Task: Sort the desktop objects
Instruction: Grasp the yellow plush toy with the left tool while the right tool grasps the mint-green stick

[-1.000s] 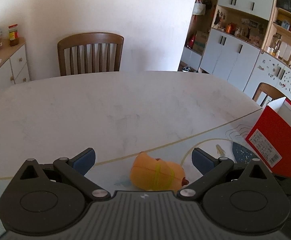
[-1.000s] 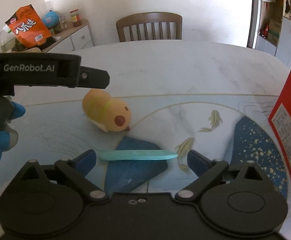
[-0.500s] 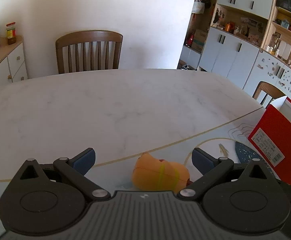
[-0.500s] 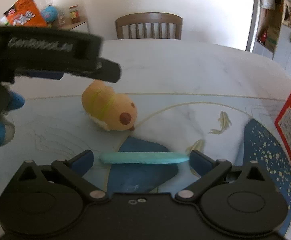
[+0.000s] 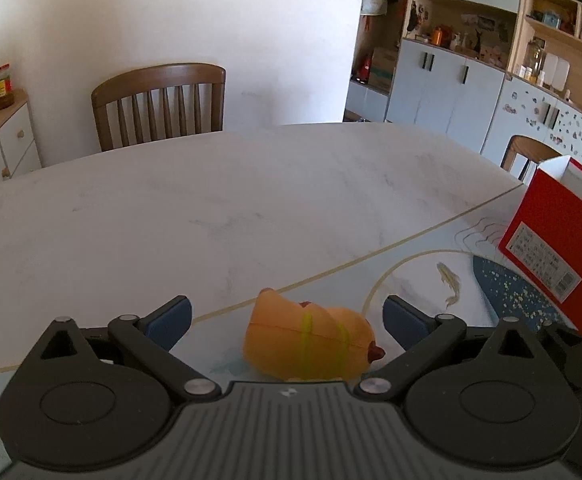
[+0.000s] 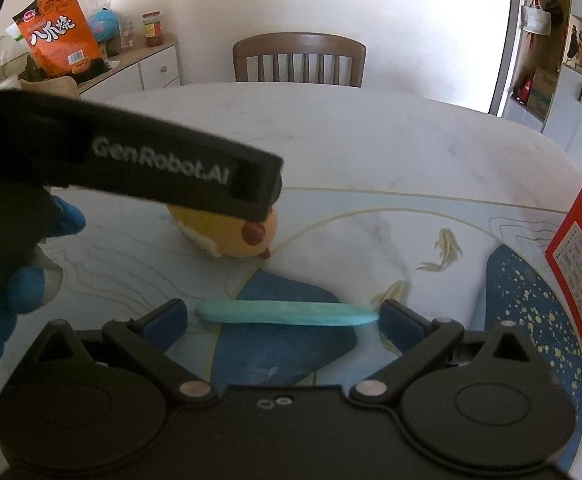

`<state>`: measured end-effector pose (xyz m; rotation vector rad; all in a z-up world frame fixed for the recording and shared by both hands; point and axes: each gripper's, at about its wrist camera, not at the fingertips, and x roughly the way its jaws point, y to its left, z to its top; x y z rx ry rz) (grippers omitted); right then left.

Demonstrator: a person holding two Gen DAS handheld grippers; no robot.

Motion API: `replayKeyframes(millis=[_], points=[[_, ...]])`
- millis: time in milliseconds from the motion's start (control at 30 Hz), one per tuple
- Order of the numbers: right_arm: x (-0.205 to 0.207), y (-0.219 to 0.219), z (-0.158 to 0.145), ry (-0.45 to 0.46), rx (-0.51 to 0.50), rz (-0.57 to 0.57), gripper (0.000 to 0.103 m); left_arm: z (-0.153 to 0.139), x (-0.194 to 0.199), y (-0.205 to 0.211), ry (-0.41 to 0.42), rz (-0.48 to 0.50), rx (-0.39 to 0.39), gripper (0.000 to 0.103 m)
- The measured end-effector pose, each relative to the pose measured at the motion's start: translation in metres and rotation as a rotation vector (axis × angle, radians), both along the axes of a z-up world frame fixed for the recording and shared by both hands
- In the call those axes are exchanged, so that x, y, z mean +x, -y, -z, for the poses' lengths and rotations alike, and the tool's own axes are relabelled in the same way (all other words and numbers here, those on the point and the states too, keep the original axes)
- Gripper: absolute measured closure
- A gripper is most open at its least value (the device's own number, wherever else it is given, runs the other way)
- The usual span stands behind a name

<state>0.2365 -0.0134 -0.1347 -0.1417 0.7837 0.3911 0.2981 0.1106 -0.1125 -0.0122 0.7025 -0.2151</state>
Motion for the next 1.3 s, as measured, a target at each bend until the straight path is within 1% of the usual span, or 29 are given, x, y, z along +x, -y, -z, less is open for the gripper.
replayKeyframes(millis=[33, 67, 100, 233, 300, 367, 500, 733, 833, 933, 967, 1133, 1200, 1267, 1300], points=[[0.000, 0.000, 0.000, 0.000, 0.001, 0.002, 0.000, 0.001, 0.000, 0.000, 0.000, 0.002, 0.002, 0.005], [0.000, 0.000, 0.000, 0.001, 0.001, 0.002, 0.001, 0.002, 0.000, 0.001, -0.003, 0.005, 0.001, 0.008], [0.000, 0.000, 0.000, 0.002, 0.001, 0.002, 0.001, 0.003, 0.000, 0.001, -0.007, 0.006, -0.001, 0.012], [0.003, -0.002, -0.001, 0.006, -0.001, 0.002, 0.003, 0.004, 0.000, 0.000, -0.010, 0.022, -0.018, 0.023], [0.002, -0.002, -0.001, 0.007, -0.001, 0.002, 0.004, 0.003, 0.000, 0.003, -0.004, 0.037, -0.013, 0.032], [0.003, -0.002, -0.002, 0.007, -0.001, 0.001, 0.005, 0.003, -0.001, 0.006, -0.003, 0.054, -0.013, 0.037], [0.003, -0.003, -0.001, 0.007, -0.001, 0.001, 0.005, 0.003, -0.001, 0.009, 0.006, 0.058, 0.005, 0.039], [0.004, -0.003, -0.001, 0.011, -0.003, 0.010, 0.006, 0.001, 0.001, -0.001, 0.001, 0.032, -0.048, 0.043], [0.006, -0.002, -0.003, 0.005, 0.000, 0.024, 0.006, 0.000, 0.003, -0.007, -0.008, 0.017, -0.086, 0.044], [0.006, 0.000, -0.005, 0.009, -0.002, 0.031, 0.006, -0.002, 0.004, -0.011, -0.010, 0.007, -0.094, 0.047], [0.006, 0.000, -0.006, 0.011, -0.002, 0.031, 0.006, -0.003, 0.004, -0.011, -0.009, 0.004, -0.094, 0.058], [0.005, 0.003, -0.010, 0.017, -0.002, 0.034, 0.006, -0.004, 0.004, -0.012, -0.019, 0.000, -0.093, 0.058], [0.005, 0.005, -0.011, 0.017, -0.002, 0.037, 0.006, -0.005, 0.003, -0.011, -0.021, 0.018, -0.089, 0.058], [0.003, 0.007, -0.011, 0.019, -0.005, 0.038, 0.006, -0.007, 0.000, -0.005, -0.002, 0.031, -0.044, 0.054], [0.003, 0.007, -0.012, 0.019, -0.006, 0.037, 0.006, -0.008, -0.001, -0.004, 0.002, 0.025, -0.031, 0.046]])
